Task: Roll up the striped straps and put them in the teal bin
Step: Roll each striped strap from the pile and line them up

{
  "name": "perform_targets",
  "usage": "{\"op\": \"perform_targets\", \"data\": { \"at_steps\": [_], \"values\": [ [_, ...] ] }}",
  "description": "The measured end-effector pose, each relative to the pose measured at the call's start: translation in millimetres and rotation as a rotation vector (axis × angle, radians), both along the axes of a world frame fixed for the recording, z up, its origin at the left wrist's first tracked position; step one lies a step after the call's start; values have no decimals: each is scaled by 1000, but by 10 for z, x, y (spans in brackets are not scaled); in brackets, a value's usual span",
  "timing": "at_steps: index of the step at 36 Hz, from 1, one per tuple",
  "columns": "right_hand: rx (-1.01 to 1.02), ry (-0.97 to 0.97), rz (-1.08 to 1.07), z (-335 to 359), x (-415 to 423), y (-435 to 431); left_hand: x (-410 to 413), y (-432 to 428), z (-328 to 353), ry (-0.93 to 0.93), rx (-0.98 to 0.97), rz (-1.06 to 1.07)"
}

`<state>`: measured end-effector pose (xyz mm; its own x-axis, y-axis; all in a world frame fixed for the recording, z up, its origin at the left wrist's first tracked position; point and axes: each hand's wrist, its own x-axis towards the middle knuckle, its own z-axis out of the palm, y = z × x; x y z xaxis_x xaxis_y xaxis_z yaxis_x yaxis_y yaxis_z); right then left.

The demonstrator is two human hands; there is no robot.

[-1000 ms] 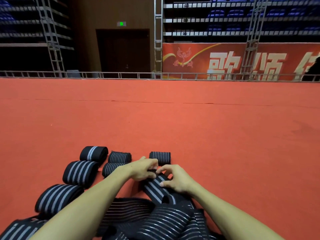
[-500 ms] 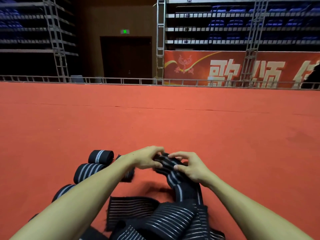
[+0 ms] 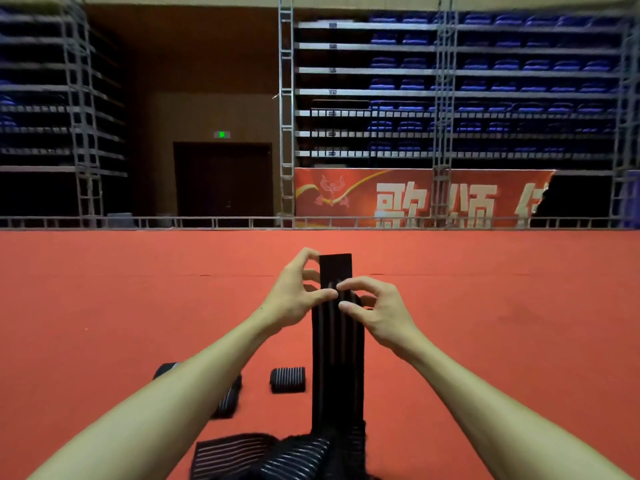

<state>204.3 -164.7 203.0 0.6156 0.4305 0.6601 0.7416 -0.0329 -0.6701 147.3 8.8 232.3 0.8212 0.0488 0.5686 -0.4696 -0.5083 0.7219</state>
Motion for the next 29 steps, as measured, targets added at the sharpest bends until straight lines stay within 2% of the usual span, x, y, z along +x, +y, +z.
{"op": "perform_targets", "data": {
  "at_steps": [5,9,12,14,18,21,24,29],
  "values": [
    [110,-1,-38,338,-202,-226,-224,-282,206,-64,-21,-42],
    [230,-26,-109,597,-321,-373,-361,-452,333,-58,67,-66],
    [247,-79,-207,753,-376,-460,-386,-575,336,-95,237,66],
    [235,-86,-249,825,-428,-503,-390,-673,342,-139,271,146],
    [263,-20,-225,888,-548,-547,-486,-946,384,-122,181,45],
    [276,99,-83,871,-624,-577,-540,-1062,370,-73,-2,-68],
    [270,185,45,874,-713,-668,-551,-1054,337,-126,-117,-92],
    [101,-76,-239,902,-698,-838,-611,-1062,379,-148,-313,-104]
  ]
}}
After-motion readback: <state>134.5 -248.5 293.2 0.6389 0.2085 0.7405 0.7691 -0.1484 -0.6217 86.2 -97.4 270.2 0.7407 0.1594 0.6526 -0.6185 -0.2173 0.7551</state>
